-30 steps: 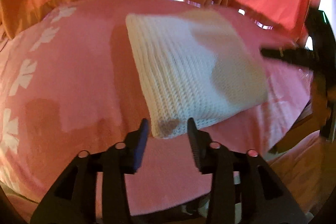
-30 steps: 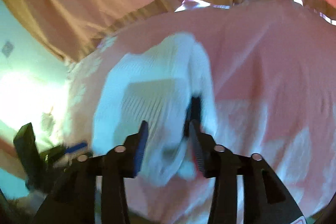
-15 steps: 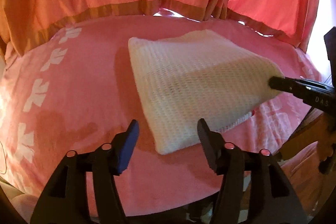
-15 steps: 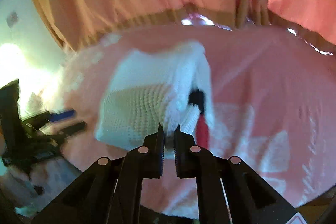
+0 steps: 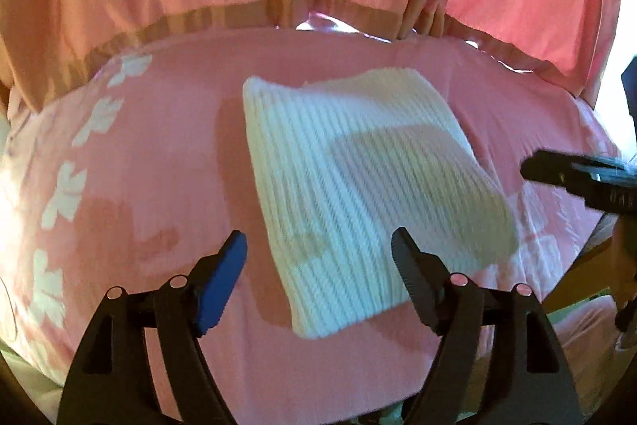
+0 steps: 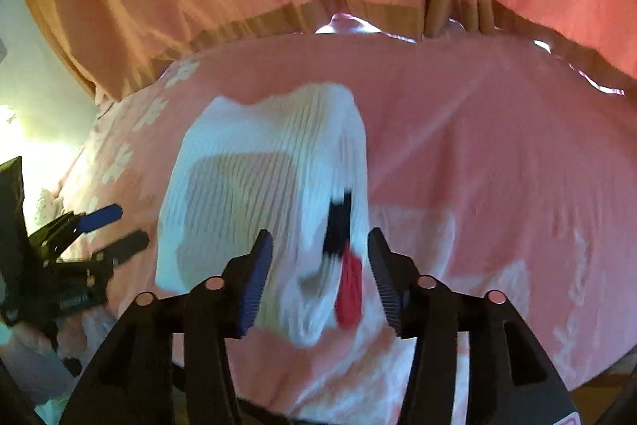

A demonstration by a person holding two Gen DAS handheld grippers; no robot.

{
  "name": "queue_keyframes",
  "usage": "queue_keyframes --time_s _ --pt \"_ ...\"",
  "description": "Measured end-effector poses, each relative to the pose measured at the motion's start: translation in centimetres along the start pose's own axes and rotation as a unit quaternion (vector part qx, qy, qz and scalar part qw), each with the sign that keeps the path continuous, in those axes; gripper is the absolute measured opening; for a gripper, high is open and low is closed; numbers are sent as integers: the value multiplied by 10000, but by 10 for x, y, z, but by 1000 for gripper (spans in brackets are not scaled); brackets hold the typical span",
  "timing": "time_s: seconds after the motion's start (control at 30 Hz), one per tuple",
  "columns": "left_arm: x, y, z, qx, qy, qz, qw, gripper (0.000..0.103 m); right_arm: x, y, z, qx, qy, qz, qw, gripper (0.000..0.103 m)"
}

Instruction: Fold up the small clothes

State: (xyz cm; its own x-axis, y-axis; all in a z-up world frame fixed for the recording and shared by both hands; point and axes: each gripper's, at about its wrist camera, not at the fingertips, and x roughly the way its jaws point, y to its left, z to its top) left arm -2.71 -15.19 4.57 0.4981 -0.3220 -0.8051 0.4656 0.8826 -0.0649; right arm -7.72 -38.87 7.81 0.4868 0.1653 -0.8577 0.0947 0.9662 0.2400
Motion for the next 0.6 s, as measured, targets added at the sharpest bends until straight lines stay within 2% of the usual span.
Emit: queue_keyframes --time_s 0.1,0.33,0.47,0.6 --pt "8 -3 8 54 -2 34 10000 75 25 6 16 -104 152 -48 9998 58" --pt "47 1 18 75 179 165 9997 78 87 -5 31 -2 669 -86 9977 59" --pt "66 11 20 -172 430 -35 9989 78 97 -16 30 117 755 -1 9971 70" --pt "68 15 20 -275 391 -167 9987 82 97 -23 29 318 789 234 9961 71"
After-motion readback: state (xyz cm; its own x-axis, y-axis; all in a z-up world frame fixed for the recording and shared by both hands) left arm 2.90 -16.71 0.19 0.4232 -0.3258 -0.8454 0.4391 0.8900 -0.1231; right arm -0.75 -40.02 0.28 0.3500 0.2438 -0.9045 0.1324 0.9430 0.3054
